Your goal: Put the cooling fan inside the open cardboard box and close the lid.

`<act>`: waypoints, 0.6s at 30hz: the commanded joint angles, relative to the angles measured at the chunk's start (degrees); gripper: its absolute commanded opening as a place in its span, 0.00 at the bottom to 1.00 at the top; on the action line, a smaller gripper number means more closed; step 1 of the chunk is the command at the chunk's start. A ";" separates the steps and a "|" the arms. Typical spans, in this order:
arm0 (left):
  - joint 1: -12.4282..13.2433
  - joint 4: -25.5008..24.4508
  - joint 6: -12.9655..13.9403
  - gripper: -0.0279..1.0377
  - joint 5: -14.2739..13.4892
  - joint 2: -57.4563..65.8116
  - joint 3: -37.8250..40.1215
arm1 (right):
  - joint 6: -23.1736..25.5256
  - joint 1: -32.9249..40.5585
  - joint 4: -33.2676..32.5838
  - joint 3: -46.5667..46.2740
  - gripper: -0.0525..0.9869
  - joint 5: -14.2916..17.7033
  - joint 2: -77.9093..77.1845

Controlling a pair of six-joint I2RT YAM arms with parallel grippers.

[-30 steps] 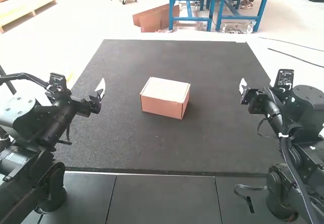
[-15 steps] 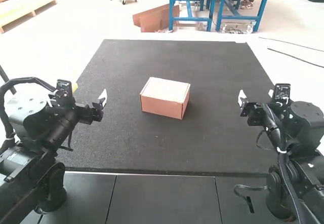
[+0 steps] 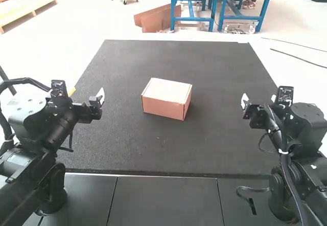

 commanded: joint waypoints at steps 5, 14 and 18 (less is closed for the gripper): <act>4.25 0.21 -3.40 0.93 1.62 -0.67 -0.32 | 5.39 -4.03 -0.14 -0.21 0.92 0.80 -0.40; 6.89 0.21 -3.04 0.94 2.23 -0.58 -0.23 | 5.92 -7.72 -0.22 -0.21 0.92 0.80 -0.49; 6.80 0.56 -1.46 0.94 3.03 -0.58 -0.32 | 5.92 -9.39 -0.22 -0.21 0.92 0.80 -0.49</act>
